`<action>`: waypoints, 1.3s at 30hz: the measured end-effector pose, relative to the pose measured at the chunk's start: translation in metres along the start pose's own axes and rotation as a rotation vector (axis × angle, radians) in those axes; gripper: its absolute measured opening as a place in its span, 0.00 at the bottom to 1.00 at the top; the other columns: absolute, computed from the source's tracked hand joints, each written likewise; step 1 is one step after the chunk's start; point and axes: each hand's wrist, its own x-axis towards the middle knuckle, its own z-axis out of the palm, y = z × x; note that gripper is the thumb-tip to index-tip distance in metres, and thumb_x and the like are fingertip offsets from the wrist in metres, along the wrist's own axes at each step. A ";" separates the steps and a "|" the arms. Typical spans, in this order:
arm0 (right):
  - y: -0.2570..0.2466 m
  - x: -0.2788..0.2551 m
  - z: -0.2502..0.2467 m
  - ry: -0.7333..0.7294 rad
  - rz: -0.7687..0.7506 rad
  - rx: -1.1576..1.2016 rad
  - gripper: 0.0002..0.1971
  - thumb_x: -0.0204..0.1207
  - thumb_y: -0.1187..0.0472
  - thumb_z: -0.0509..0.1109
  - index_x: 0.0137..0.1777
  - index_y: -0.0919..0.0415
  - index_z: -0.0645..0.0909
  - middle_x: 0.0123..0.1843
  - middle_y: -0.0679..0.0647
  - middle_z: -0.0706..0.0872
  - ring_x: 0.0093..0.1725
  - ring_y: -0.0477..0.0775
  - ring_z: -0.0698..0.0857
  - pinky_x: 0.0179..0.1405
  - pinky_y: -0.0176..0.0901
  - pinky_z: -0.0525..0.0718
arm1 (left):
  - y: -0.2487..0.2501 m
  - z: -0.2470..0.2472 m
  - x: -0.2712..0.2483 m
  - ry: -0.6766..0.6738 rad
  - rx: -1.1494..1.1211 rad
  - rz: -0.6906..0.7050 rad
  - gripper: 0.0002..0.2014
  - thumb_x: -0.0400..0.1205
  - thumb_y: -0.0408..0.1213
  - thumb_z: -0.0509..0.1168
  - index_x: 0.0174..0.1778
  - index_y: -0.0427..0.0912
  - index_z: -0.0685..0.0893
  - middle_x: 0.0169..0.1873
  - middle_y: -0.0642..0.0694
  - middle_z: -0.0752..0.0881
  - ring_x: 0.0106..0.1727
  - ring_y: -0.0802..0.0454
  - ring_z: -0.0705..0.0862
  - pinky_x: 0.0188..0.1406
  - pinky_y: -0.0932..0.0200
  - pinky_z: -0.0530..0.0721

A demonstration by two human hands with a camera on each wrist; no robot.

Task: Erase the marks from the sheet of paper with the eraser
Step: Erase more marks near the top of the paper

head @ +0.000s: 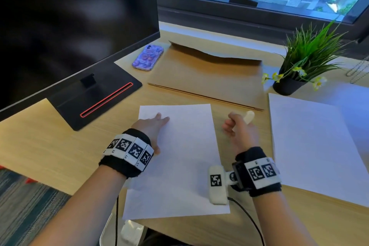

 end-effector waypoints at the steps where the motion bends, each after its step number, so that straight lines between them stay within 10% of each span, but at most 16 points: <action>1: -0.002 -0.003 -0.005 -0.016 0.003 -0.005 0.06 0.80 0.65 0.66 0.41 0.61 0.76 0.30 0.51 0.76 0.28 0.47 0.77 0.40 0.40 0.81 | 0.000 0.000 0.000 0.000 0.000 0.000 0.53 0.72 0.42 0.76 0.83 0.54 0.44 0.83 0.51 0.43 0.78 0.45 0.66 0.74 0.49 0.71; 8: -0.005 -0.014 -0.022 -0.128 -0.002 -0.142 0.10 0.78 0.69 0.65 0.35 0.61 0.74 0.30 0.52 0.74 0.33 0.49 0.77 0.44 0.44 0.80 | 0.000 0.000 0.000 -0.010 -0.011 0.013 0.53 0.72 0.42 0.76 0.83 0.54 0.44 0.83 0.51 0.43 0.79 0.46 0.66 0.74 0.49 0.71; 16: -0.022 -0.007 -0.009 -0.409 0.020 -0.655 0.12 0.84 0.50 0.57 0.53 0.59 0.74 0.31 0.51 0.72 0.26 0.46 0.68 0.22 0.36 0.68 | 0.001 -0.007 0.002 0.045 -0.113 0.036 0.41 0.76 0.52 0.71 0.82 0.51 0.56 0.82 0.50 0.56 0.81 0.49 0.60 0.76 0.43 0.65; 21: -0.023 0.000 0.016 -0.586 -0.045 -1.001 0.08 0.85 0.57 0.58 0.55 0.57 0.78 0.32 0.52 0.77 0.22 0.44 0.70 0.17 0.30 0.68 | 0.019 -0.009 0.020 0.038 -0.198 0.141 0.51 0.72 0.56 0.73 0.83 0.55 0.47 0.83 0.52 0.39 0.83 0.45 0.37 0.78 0.36 0.47; 28: -0.007 0.012 0.053 -0.686 -0.116 -1.450 0.09 0.78 0.55 0.69 0.54 0.57 0.78 0.29 0.49 0.84 0.26 0.43 0.75 0.29 0.33 0.74 | 0.028 -0.003 0.032 -0.026 -0.145 0.133 0.57 0.69 0.59 0.74 0.82 0.56 0.38 0.82 0.54 0.33 0.83 0.40 0.36 0.75 0.25 0.49; 39: -0.005 0.013 0.059 -0.820 -0.101 -1.546 0.06 0.76 0.54 0.71 0.46 0.55 0.80 0.26 0.49 0.84 0.20 0.39 0.75 0.31 0.35 0.74 | 0.027 -0.002 0.034 -0.036 -0.114 0.124 0.57 0.69 0.60 0.73 0.82 0.57 0.36 0.82 0.53 0.33 0.82 0.39 0.37 0.74 0.25 0.51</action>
